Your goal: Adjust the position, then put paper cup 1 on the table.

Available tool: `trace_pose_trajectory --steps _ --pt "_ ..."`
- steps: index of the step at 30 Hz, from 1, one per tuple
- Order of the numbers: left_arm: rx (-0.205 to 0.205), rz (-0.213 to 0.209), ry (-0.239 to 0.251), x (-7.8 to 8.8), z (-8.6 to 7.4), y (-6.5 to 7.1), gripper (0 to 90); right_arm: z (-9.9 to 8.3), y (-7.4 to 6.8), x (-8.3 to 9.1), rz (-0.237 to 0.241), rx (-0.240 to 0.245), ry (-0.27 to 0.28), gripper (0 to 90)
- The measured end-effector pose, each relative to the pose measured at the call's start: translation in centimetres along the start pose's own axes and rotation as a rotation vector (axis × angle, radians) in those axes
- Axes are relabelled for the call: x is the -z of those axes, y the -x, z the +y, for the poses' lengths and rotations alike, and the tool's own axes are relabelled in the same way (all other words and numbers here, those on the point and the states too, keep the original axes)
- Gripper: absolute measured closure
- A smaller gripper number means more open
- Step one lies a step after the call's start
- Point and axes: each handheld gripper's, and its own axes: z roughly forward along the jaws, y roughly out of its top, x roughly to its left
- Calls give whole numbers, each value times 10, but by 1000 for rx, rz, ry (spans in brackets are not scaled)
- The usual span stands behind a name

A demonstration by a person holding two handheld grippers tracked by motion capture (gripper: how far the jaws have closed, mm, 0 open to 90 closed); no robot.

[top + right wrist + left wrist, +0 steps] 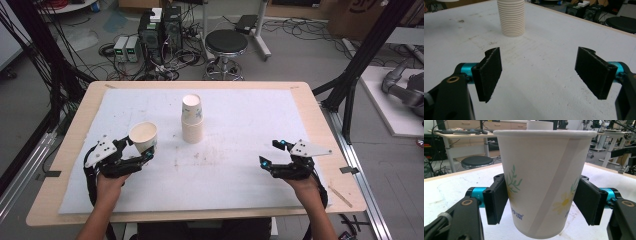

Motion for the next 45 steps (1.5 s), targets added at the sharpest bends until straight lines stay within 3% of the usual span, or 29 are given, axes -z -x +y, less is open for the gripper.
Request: trace_pose_trajectory --steps 13,18,25,28,33,45 --pt "-5 39 19 0 1 -4 312 -1 -1 3 -11 -4 -3 224" --pt "0 59 23 -3 2 -14 314 -2 -1 2 -8 -1 -11 224" --pt "-15 127 3 -4 2 -35 313 0 -1 5 -13 5 0 224" --pt "-7 158 -17 -4 0 -45 311 1 -2 5 -9 6 3 224" --pt "48 213 -66 -4 -8 -60 308 1 -3 4 -4 12 -8 225" --pt "82 278 -176 -9 -23 -73 312 0 -4 3 5 8 -9 226"
